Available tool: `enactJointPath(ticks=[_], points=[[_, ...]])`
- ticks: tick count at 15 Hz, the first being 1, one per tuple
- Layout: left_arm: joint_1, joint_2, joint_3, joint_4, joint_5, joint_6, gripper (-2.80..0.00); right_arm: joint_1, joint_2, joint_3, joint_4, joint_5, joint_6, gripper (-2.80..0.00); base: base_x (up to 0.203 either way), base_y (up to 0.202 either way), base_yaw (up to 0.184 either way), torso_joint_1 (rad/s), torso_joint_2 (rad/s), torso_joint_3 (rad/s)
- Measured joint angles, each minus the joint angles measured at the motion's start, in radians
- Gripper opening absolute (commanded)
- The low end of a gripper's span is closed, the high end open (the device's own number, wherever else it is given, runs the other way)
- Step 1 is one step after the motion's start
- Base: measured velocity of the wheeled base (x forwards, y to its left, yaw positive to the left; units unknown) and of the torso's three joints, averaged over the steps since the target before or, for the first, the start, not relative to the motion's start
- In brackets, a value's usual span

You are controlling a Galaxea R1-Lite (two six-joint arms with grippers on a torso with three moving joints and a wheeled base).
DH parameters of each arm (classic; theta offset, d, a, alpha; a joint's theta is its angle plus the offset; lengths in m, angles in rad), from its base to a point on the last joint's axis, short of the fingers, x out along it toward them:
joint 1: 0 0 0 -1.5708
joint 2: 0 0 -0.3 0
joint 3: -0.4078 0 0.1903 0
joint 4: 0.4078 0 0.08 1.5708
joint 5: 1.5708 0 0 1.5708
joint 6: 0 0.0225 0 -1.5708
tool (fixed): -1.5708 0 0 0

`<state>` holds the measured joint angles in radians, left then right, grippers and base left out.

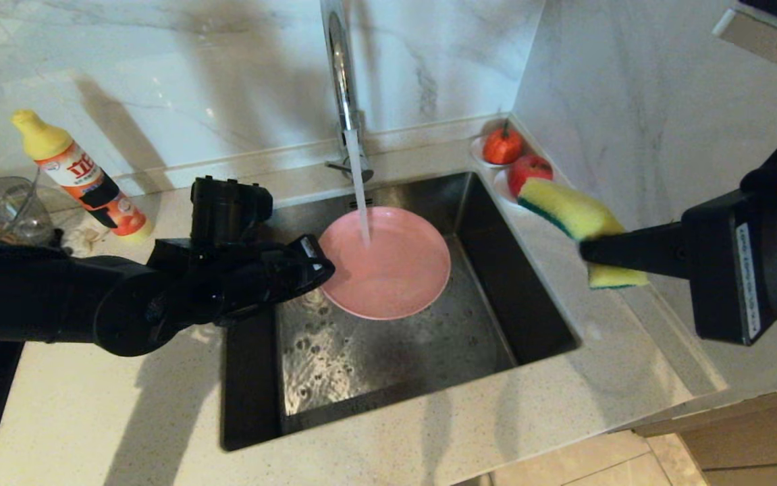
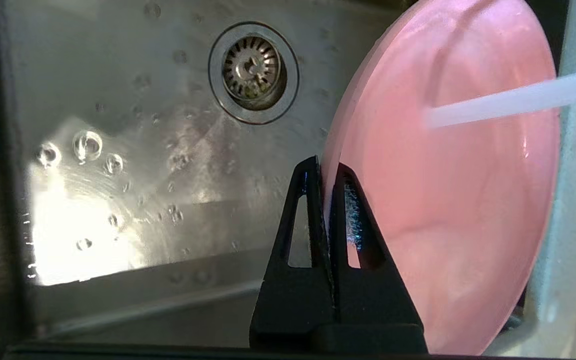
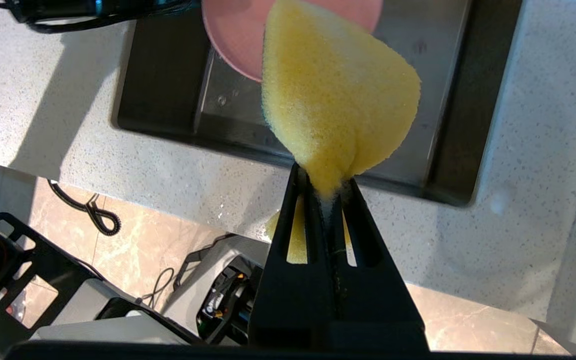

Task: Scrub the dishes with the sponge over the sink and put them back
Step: Rinse the plate

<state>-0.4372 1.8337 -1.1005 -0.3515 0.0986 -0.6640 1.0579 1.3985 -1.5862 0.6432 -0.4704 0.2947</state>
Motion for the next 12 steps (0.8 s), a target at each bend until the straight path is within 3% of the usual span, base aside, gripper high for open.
enactJointPath(ticks=[7,12], points=[[0.005,0.039,-0.03,-0.006,-0.047,-0.088,-2.8,0.0,-0.003,0.004,0.0,0.01,0.013,-2.8,0.0,0.0,0.0,0.0,0.0,0.0],[0.012,0.038,0.017,-0.006,-0.096,-0.122,-2.8,0.0,-0.004,0.003,0.0,0.011,0.014,-2.8,0.0,0.0,0.0,0.0,0.0,0.0]])
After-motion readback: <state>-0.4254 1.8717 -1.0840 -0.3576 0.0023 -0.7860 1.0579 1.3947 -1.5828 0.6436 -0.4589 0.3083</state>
